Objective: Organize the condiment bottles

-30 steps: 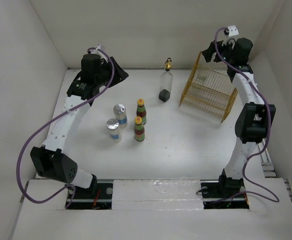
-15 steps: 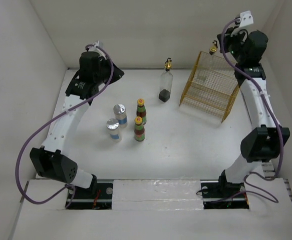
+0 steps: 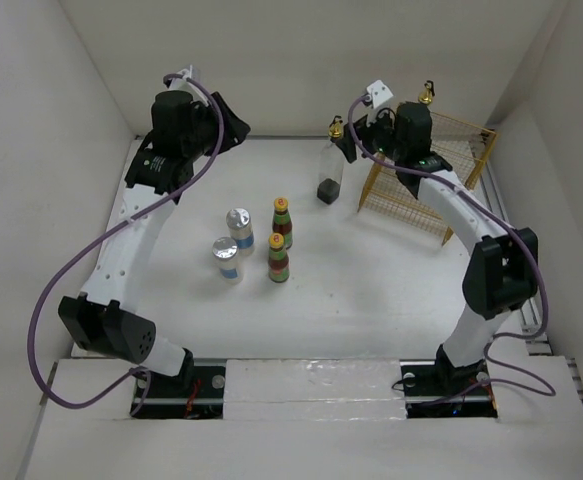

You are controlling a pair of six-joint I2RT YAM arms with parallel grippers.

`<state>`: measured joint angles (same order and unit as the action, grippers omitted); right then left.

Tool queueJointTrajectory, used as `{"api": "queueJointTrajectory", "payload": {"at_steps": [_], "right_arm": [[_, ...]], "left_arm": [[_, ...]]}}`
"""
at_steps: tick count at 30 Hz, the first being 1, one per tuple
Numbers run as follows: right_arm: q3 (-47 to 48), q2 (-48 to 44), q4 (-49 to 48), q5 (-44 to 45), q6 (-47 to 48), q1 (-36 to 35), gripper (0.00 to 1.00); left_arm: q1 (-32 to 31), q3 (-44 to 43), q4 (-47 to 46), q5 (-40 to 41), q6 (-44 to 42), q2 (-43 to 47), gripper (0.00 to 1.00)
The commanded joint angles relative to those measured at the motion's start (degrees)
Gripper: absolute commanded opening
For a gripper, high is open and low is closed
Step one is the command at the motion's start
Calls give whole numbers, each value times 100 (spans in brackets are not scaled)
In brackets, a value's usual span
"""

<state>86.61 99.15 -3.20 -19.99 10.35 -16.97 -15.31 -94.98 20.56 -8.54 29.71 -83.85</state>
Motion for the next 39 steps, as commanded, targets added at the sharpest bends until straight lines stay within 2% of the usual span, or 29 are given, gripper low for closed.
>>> {"api": "queueJointTrajectory", "payload": {"at_steps": [1, 7, 13, 14, 15, 17, 18, 21, 22, 24, 27, 30, 39], "right_arm": [[470, 314, -251, -75, 99, -25, 84], [1208, 1131, -190, -294, 99, -25, 84], [1332, 1335, -102, -181, 99, -201, 83], [1393, 1396, -102, -181, 99, -201, 80], [1394, 1474, -171, -181, 99, -262, 70], [1482, 1554, -172, -181, 99, -263, 60], [1569, 1554, -172, -181, 99, -315, 46], [1570, 1476, -242, -119, 29, -385, 26], [1570, 1406, -242, -58, -41, -386, 17], [1570, 1221, -242, -58, -129, -386, 13], [1517, 433, -303, -58, -331, -439, 9], [1517, -88, -296, 125, -385, -439, 9], [1771, -1476, 1119, 1066, -638, 351, 4]], "left_arm": [[-16, -240, -34, 45, -159, -52, 44], [-16, -302, 19, 45, -211, -52, 44], [-16, -302, 71, 98, -212, -52, 44], [-16, -302, 71, 98, -212, -52, 44], [-16, -302, 71, 98, -212, -52, 44], [-16, -302, 71, 45, -212, -52, 44], [-16, -302, 71, 45, -212, -52, 44], [-16, -188, 71, -17, -212, -52, 44], [-16, -188, 19, -78, -212, -52, 44], [-16, -188, 19, -78, -212, -52, 44], [-16, -188, -34, -78, -212, -52, 44], [-16, -188, -34, 35, -404, -113, 44], [-16, -680, 203, 300, -757, -377, 44]]}}
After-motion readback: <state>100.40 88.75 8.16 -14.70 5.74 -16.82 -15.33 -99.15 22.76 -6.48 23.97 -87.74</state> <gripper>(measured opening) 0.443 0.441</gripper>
